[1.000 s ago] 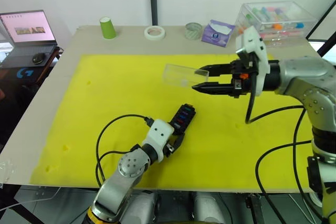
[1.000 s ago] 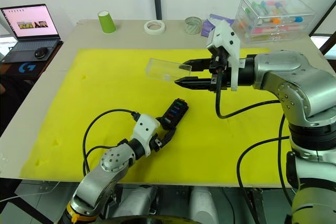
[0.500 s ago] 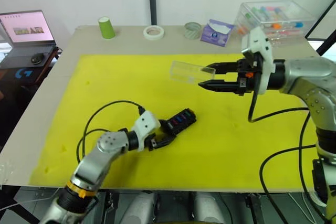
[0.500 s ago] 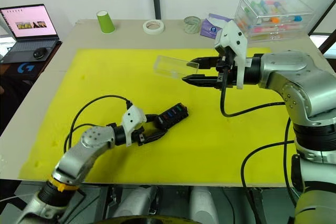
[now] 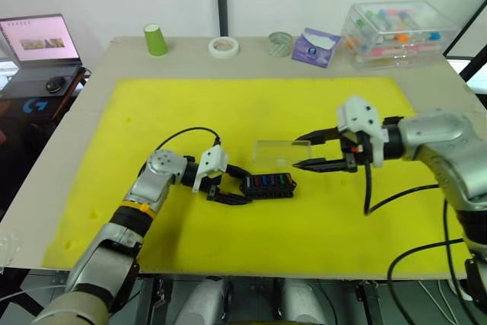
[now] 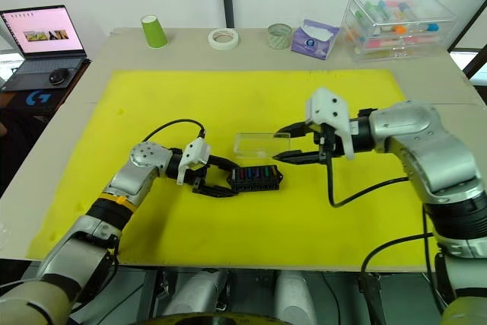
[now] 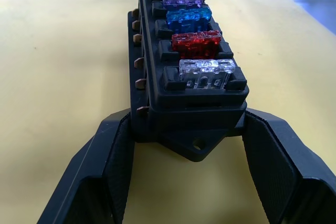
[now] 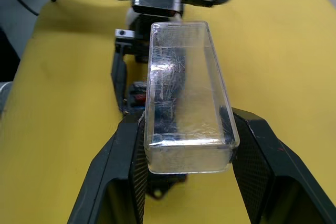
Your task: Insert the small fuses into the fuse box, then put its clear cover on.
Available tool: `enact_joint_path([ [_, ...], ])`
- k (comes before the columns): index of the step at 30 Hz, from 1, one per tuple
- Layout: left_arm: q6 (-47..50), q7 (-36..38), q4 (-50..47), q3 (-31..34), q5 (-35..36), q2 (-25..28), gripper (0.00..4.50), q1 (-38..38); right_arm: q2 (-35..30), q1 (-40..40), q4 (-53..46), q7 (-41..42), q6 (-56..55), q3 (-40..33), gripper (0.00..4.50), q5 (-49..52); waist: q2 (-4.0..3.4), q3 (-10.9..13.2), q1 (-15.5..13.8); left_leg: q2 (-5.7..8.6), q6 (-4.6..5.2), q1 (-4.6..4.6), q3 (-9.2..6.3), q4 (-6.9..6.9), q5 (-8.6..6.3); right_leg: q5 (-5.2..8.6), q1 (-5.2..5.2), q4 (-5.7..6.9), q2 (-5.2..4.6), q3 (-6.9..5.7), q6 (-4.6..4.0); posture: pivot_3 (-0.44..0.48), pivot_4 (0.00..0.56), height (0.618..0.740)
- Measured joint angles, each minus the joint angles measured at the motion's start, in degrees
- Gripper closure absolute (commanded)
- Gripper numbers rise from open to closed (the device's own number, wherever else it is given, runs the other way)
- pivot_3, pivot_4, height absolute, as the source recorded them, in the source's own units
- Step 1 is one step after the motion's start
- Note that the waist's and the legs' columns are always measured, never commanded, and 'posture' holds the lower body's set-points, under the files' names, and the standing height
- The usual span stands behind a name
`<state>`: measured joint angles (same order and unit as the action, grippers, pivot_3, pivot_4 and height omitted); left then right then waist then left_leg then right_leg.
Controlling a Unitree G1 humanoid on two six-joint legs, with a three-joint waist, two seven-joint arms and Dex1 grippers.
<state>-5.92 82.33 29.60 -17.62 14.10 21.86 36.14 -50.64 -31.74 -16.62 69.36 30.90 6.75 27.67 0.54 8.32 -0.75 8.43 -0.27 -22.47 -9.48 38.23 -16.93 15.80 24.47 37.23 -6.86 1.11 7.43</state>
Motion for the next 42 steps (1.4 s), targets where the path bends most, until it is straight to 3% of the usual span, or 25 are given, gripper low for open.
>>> enact_joint_path([
  [8, -2.61, 1.11, 2.33, 0.46, -1.28, -0.51, 1.79, 0.97, 1.97, 2.80, 0.27, 1.17, -3.75, 3.04, 2.63, -2.38, 0.02, -0.01, 0.10, 0.01, 0.00, 0.00, -0.04, 0.02, 0.00, -0.01, 0.00, 0.02, 0.02, -0.01, 0.01, 0.000, 0.150, 0.740],
  [13, 2.22, 0.59, -2.32, 1.63, -0.41, 0.55, 0.09, -1.20, 2.02, 2.61, -0.01, 1.34, -3.05, 1.98, 2.63, -1.77, 0.01, -0.01, 0.09, 0.01, 0.00, 0.00, -0.05, 0.01, 0.00, -0.01, 0.00, 0.02, 0.03, 0.00, 0.01, 0.000, 0.150, 0.740],
  [14, 3.12, 0.01, -3.58, 1.87, -0.29, 0.89, 0.04, -1.94, 1.76, 2.61, -0.25, 1.38, -2.58, 1.44, 2.63, -1.54, 0.01, -0.01, 0.08, 0.01, 0.00, 0.00, -0.06, 0.01, 0.00, -0.01, 0.00, 0.02, 0.03, 0.00, 0.01, 0.000, 0.150, 0.740],
  [31, 12.08, -14.41, -22.95, 4.82, 0.13, -0.05, 0.04, -15.31, 0.77, 1.36, -1.59, 0.77, 0.04, -0.56, 2.63, -0.26, 0.01, -0.01, 0.01, 0.00, 0.00, 0.01, -0.05, -0.01, 0.00, -0.01, 0.00, 0.01, 0.02, 0.02, 0.01, 0.000, 0.150, 0.740],
  [40, 13.26, -19.25, -25.27, 2.77, -3.41, 0.42, 0.04, -15.82, 0.79, 0.90, -1.12, 0.78, 0.19, -0.56, 2.63, -0.27, 0.00, -0.02, -0.05, 0.00, 0.00, 0.01, -0.05, 0.00, 0.00, -0.01, -0.03, 0.00, 0.01, 0.02, 0.01, 0.000, 0.150, 0.740],
  [42, 13.34, -20.34, -25.34, 2.59, -3.62, 0.35, 0.54, -15.87, 0.78, 0.91, -1.12, 0.80, 0.29, -0.56, 2.63, -0.27, 0.00, -0.02, -0.06, 0.00, 0.00, 0.02, -0.05, 0.00, 0.00, -0.01, -0.03, 0.01, 0.01, 0.02, 0.01, 0.000, 0.150, 0.740],
])
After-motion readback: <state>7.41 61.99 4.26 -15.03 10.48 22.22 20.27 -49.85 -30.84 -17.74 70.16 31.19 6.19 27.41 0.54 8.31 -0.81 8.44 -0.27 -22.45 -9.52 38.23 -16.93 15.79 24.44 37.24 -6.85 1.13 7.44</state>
